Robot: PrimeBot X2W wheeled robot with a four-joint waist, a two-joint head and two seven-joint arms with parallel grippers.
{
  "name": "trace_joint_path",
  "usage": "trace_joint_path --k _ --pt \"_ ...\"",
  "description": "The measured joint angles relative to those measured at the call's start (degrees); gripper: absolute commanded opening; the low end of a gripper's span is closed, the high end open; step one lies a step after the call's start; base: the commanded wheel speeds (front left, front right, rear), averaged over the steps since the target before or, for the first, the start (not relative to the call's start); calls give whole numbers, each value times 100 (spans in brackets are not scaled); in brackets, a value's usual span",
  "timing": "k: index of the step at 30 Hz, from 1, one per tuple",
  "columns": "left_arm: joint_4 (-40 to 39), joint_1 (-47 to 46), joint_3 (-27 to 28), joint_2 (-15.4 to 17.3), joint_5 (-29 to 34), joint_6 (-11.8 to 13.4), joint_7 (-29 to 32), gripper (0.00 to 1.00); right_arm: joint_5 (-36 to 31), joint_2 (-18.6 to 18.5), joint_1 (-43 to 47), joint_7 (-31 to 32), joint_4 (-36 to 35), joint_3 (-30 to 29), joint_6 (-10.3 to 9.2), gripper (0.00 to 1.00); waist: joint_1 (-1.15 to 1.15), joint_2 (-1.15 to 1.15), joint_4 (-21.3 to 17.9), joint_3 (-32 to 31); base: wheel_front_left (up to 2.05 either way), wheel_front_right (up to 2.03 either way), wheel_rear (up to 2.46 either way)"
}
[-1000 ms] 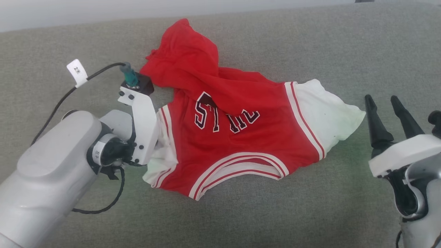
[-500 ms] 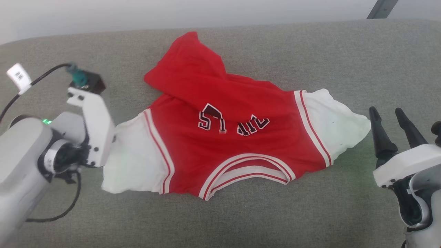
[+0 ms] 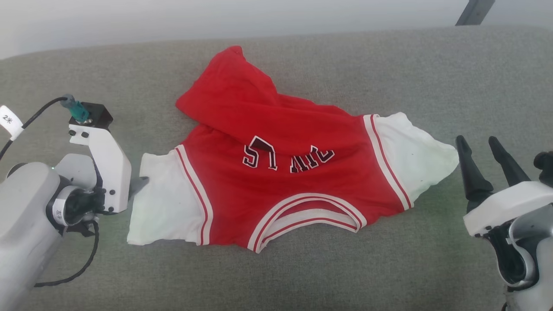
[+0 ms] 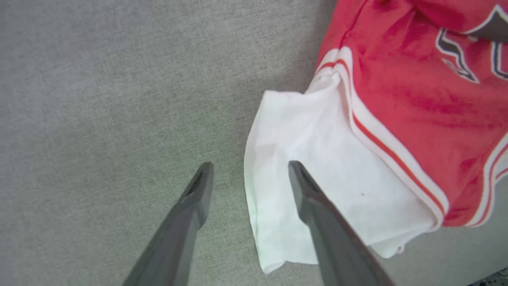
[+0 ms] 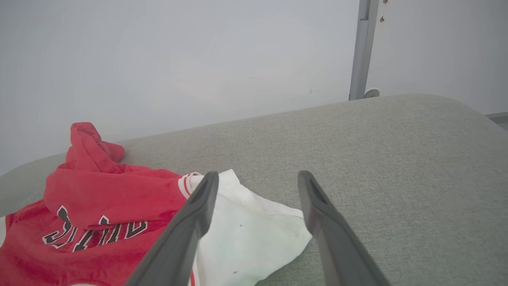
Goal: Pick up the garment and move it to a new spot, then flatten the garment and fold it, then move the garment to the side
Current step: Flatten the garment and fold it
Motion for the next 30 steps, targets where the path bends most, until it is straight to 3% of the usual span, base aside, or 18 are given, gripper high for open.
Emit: trace_joint_path --k 4,17,24,30 --pt "35 -15 13 -20 -71 60 124 100 -2 -8 87 -4 40 -56 0 100 0 0 51 -134 0 0 0" --pt "-466 482 -254 -107 -358 595 849 100 -70 29 260 115 -89 -114 0 100 0 0 144 -478 0 0 0" --pt "21 673 -424 -192 -219 595 645 100 -69 30 260 214 -158 -82 0 100 0 0 39 -389 0 0 0" --pt "648 680 -298 -414 -332 390 386 100 -29 13 252 374 -164 -74 0 100 0 1 -23 -262 0 0 0"
